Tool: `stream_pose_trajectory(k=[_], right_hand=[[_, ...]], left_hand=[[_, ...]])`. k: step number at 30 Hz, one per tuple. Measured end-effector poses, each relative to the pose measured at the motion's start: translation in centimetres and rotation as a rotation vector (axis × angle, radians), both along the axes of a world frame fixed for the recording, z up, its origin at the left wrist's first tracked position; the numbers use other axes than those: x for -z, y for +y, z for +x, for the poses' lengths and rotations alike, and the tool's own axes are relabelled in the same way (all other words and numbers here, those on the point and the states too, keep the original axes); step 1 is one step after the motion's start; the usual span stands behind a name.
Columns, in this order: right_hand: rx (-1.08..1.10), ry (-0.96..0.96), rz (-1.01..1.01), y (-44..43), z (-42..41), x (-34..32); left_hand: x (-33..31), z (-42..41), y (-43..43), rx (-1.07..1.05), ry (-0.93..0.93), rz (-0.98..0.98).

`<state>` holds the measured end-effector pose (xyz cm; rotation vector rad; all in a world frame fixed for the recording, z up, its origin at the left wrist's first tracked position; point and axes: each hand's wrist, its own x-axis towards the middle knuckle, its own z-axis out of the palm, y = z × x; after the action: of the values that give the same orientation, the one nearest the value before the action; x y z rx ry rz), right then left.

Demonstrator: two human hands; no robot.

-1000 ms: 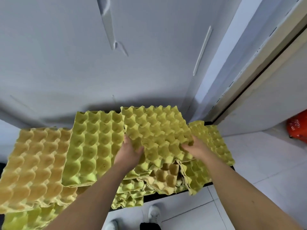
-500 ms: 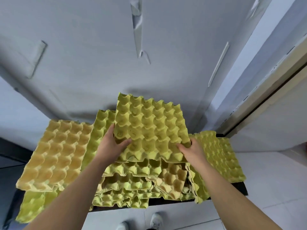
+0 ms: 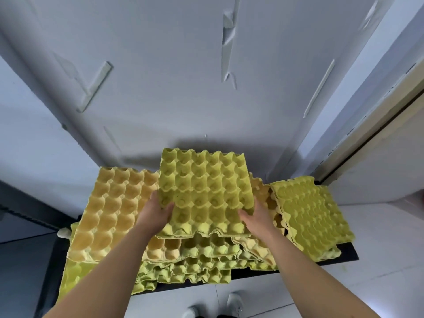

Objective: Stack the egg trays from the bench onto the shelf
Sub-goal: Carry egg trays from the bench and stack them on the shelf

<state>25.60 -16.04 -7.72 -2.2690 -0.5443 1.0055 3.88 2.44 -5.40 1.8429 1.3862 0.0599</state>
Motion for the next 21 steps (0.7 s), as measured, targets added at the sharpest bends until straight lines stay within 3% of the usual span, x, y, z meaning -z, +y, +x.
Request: stream_pose_trajectory(k=[6,21], right_hand=[[0.086,-0.023,-0.027,0.6,-0.6,-0.1],[0.212,-0.006,0.092,0.1,-0.7,-2.6]], left_hand=[[0.2,0.2,0.0,0.02,-0.01,0.029],[-1.6,0.2,-0.9,-0.133,-0.323,0.01]])
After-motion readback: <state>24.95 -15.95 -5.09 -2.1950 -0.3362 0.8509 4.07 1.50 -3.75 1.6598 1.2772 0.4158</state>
